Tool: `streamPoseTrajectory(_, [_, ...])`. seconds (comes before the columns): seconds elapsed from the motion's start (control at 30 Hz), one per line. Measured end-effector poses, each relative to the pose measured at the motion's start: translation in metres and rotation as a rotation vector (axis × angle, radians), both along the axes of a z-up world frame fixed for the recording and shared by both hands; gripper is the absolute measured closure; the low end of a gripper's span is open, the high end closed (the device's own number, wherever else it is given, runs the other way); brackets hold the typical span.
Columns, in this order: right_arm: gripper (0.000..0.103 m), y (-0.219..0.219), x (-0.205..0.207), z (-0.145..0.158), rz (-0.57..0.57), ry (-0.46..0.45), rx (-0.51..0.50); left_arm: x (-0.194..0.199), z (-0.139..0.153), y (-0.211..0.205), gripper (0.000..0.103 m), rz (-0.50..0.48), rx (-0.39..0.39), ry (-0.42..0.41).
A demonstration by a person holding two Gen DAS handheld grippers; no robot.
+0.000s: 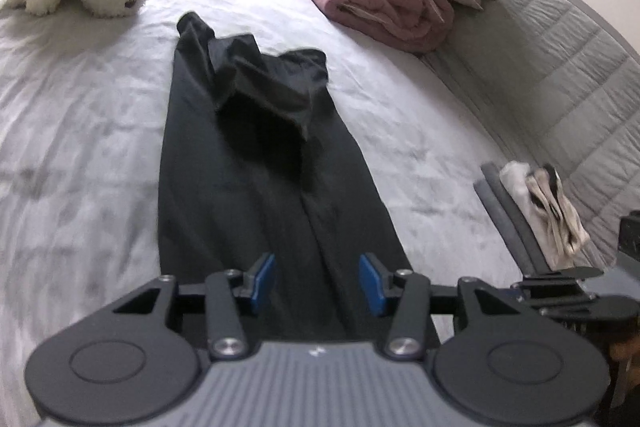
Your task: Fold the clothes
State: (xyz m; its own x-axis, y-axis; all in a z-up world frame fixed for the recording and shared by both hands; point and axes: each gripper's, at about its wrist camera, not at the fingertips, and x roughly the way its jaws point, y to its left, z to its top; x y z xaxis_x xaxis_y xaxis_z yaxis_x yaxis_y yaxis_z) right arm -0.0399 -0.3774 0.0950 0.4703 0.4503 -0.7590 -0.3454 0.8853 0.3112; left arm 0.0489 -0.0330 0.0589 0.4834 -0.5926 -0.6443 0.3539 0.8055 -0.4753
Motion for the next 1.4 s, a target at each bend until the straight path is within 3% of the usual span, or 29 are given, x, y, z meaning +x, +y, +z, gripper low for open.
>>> streamPoseTrajectory(0.2, [0.086,-0.014,0.049,-0.009,0.016,0.064,0.081,0.064,0.007,-0.016,0.053,0.077,0.002,0.012])
streamPoseTrajectory(0.27, [0.078,-0.014,0.053,-0.013,0.001,0.049,0.091,0.088,0.007,-0.019,0.052,0.112,0.01,0.014])
streamPoseTrajectory(0.43, [0.078,-0.012,0.051,-0.02,-0.006,0.017,0.075,0.14,-0.006,-0.029,0.052,0.177,0.037,0.053])
streamPoseTrajectory(0.5, [0.078,-0.008,0.053,-0.021,0.004,-0.006,0.075,0.152,-0.015,-0.036,0.056,0.208,0.073,0.066])
streamPoseTrajectory(0.57, [0.078,-0.003,0.052,-0.023,0.012,-0.03,0.078,0.154,-0.02,-0.044,0.091,0.203,0.125,0.048])
streamPoseTrajectory(0.6, [0.078,0.0,0.052,-0.024,0.02,-0.042,0.073,0.154,-0.022,-0.048,0.096,0.197,0.152,0.035])
streamPoseTrajectory(0.8, [0.078,0.022,0.05,-0.037,0.086,-0.101,-0.042,0.148,-0.017,-0.045,0.099,0.211,0.2,-0.072])
streamPoseTrajectory(0.9, [0.088,0.022,0.054,-0.045,0.056,-0.102,-0.078,0.147,-0.015,-0.04,0.099,0.208,0.189,-0.115])
streamPoseTrajectory(1.03, [0.09,0.016,0.055,-0.046,-0.01,-0.112,-0.149,0.145,-0.025,-0.051,0.099,0.16,0.231,-0.136])
streamPoseTrajectory(1.1, [0.086,0.014,0.054,-0.045,-0.005,-0.111,-0.135,0.144,-0.028,-0.05,0.098,0.166,0.216,-0.139])
streamPoseTrajectory(1.2, [0.066,0.011,0.056,-0.036,0.008,-0.146,-0.105,0.143,-0.032,-0.047,0.098,0.174,0.197,-0.143])
streamPoseTrajectory(1.4, [0.065,0.002,0.088,-0.025,-0.003,-0.172,-0.032,0.139,-0.036,-0.049,0.098,0.152,0.212,-0.165])
